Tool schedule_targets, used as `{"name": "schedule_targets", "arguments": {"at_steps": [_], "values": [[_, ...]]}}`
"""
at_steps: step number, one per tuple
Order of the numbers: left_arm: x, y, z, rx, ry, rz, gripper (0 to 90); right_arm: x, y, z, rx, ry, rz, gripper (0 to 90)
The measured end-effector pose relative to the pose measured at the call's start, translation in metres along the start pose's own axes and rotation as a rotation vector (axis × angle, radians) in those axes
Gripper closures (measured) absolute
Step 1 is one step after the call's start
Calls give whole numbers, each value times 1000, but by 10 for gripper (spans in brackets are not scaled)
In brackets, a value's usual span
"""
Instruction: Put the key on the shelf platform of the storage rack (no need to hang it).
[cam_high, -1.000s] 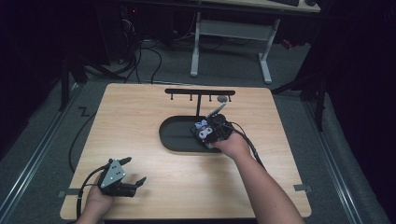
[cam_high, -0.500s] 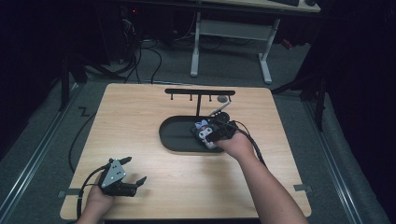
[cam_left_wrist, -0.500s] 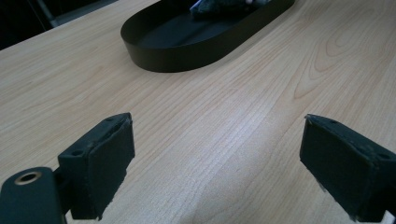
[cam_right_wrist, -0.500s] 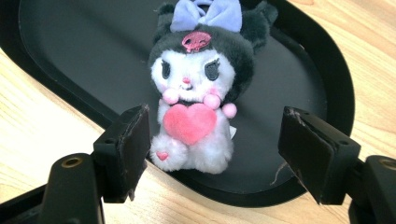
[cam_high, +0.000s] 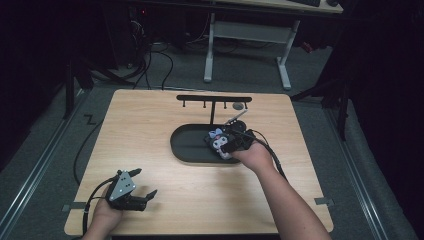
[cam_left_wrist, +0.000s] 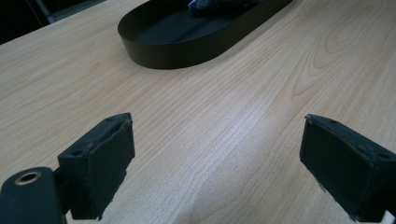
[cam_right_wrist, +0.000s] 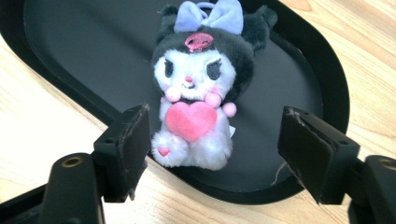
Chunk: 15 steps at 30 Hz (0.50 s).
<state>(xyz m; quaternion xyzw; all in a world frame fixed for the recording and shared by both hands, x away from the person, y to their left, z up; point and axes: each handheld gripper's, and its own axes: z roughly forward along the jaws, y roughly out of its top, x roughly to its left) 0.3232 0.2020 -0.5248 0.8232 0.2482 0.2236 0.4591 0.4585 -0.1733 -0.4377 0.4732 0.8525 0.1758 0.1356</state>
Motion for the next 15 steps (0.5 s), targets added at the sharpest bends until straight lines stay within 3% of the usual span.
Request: {"name": "schedule_targets", "arguments": {"at_steps": [8,15], "values": [[0,0,0,-5,-1,0,107,-2,-9,-5,-24,2,-4,232],[0,1,1,-1,-1,6,107,-8,-36,-11,-62,-2,12,212]]}}
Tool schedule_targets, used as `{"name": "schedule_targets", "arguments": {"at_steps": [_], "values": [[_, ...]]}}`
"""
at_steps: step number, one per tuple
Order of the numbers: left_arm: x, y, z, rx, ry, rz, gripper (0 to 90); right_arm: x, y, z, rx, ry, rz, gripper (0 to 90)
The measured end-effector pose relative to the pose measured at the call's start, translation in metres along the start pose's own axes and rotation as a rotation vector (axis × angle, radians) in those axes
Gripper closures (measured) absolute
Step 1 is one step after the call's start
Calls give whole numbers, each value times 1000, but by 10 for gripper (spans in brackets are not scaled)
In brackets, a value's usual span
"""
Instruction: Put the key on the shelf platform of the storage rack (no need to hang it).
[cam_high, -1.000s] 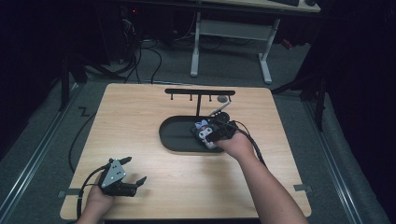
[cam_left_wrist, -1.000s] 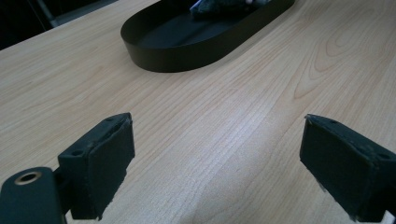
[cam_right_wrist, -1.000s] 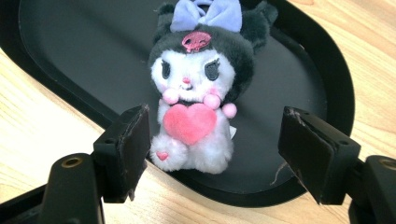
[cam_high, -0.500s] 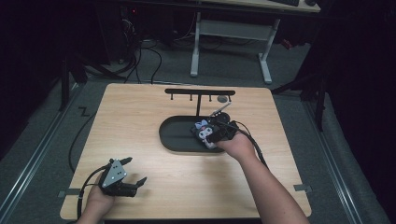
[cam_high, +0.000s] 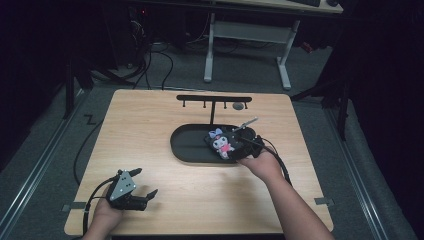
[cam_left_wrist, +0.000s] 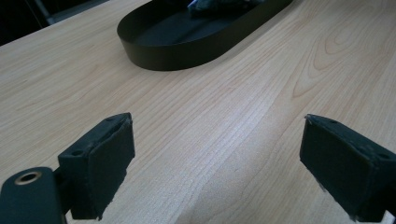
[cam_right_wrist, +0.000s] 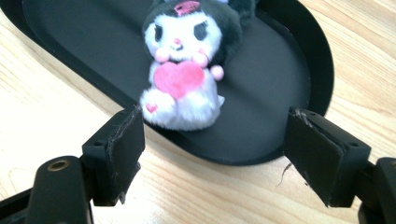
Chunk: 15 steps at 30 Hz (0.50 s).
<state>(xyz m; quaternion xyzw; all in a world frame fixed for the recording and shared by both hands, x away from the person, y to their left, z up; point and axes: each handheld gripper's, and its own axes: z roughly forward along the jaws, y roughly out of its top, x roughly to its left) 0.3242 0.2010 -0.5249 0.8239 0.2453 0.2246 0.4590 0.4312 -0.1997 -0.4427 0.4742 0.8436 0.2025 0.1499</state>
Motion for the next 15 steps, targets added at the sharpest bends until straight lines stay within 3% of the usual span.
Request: {"name": "schedule_targets", "arguments": {"at_steps": [8,15], "values": [[-1,0,2,5,-3,4,107,-4,-21,-8,-52,5,21,211],[-1,1,2,4,-5,3,107,-6,-45,-15,-131,-19,31,177]]}}
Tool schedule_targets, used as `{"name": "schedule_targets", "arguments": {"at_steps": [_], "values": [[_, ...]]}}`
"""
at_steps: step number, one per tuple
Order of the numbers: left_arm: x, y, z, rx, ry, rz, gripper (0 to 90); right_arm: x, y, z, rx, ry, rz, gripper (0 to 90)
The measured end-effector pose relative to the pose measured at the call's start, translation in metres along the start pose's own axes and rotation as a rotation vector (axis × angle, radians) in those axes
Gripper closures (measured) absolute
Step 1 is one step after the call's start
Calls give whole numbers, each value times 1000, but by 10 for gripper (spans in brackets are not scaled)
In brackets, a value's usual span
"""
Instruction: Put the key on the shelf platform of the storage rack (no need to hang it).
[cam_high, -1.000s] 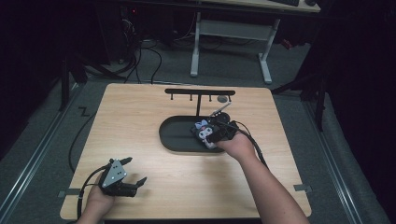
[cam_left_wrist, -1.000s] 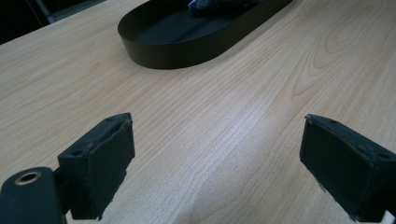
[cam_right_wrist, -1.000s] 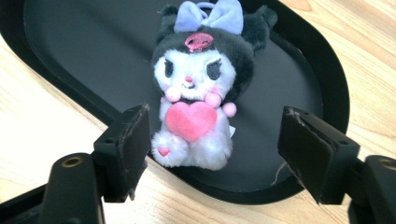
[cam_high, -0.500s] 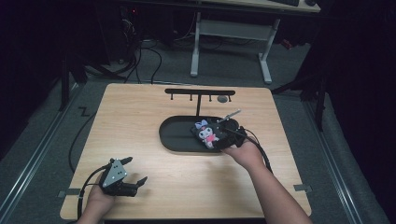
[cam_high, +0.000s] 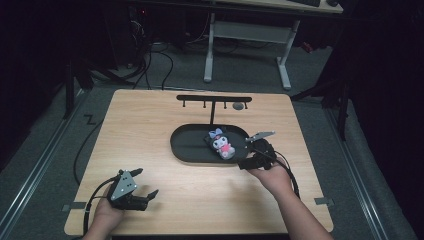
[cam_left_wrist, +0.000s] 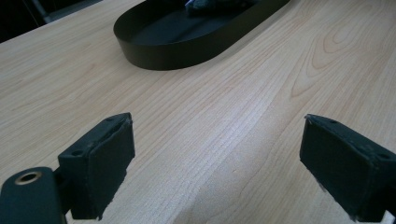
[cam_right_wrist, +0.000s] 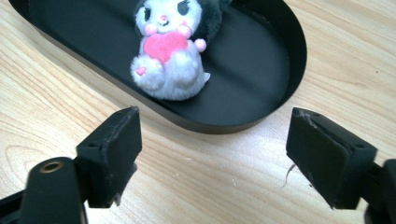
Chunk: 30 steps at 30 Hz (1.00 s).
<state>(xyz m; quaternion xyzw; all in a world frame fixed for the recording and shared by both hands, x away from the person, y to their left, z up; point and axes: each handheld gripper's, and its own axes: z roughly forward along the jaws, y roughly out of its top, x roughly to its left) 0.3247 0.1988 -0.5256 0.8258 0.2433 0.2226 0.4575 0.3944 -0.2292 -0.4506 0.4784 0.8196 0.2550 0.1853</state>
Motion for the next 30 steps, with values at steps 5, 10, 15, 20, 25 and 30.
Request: {"name": "schedule_targets", "arguments": {"at_steps": [5,10,15,20,25,30], "values": [[0,0,-1,-1,4,-3,107,-2,-13,-4,-35,-12,27,163],[1,1,-2,-9,1,-20,92,-2,-35,-13,-99,-22,34,156],[1,1,-1,-6,2,-19,92,1,-54,-17,-153,-16,52,152],[-2,1,0,-1,-7,-8,92,6,-77,-13,-200,-7,94,152],[-1,1,0,-1,-5,-11,92,16,-107,-11,-274,3,115,152],[-2,2,-1,-7,-9,-12,92,28,-124,-24,-383,-13,93,155]]}}
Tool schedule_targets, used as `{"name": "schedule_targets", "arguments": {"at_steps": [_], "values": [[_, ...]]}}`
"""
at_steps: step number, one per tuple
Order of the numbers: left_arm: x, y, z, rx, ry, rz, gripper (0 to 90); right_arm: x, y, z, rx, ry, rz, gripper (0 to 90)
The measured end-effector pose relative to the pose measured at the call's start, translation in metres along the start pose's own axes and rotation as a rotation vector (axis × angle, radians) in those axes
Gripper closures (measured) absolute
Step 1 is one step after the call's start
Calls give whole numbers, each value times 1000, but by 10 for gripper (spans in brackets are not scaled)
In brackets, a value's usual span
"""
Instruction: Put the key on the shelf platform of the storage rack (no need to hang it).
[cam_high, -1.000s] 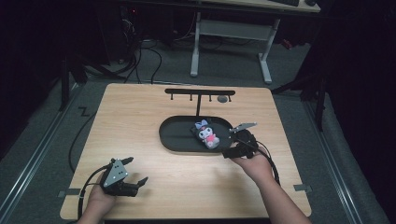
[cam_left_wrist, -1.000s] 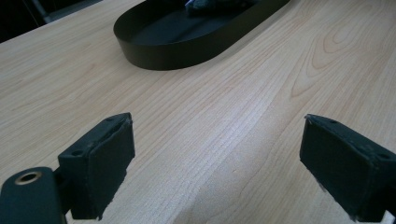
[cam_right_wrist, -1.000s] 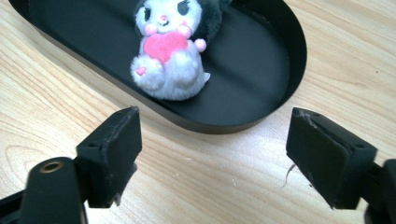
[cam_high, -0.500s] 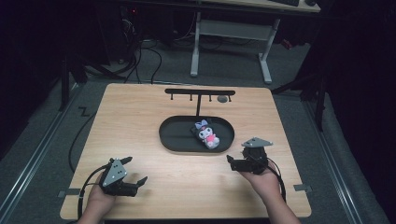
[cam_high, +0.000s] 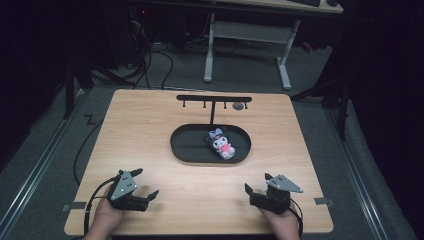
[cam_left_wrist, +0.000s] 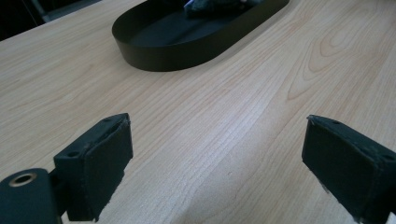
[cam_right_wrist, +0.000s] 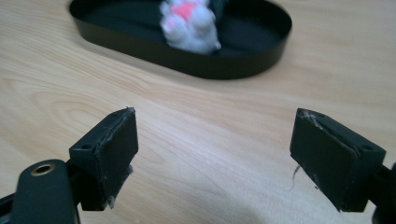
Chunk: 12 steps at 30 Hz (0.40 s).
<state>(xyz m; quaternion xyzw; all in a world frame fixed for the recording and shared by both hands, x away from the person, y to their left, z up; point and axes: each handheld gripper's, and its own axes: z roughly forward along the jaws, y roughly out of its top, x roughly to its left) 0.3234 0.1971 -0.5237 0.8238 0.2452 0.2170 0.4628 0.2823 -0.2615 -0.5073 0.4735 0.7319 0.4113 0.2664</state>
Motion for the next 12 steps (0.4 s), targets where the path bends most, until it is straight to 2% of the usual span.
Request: {"name": "schedule_targets", "arguments": {"at_steps": [1,3,5,8,12], "values": [[-1,0,0,5,-2,8,92,1,2,-4,-35,-23,-31,156],[-2,0,0,6,0,9,93,-2,1,-3,-29,-19,-20,156],[-2,0,-1,2,0,5,92,-4,-2,-1,-25,-3,31,156],[-3,-1,-2,14,-2,15,92,-6,-5,3,-3,17,44,164],[-2,-2,-3,17,1,11,92,-5,-5,4,-6,24,53,163]]}}
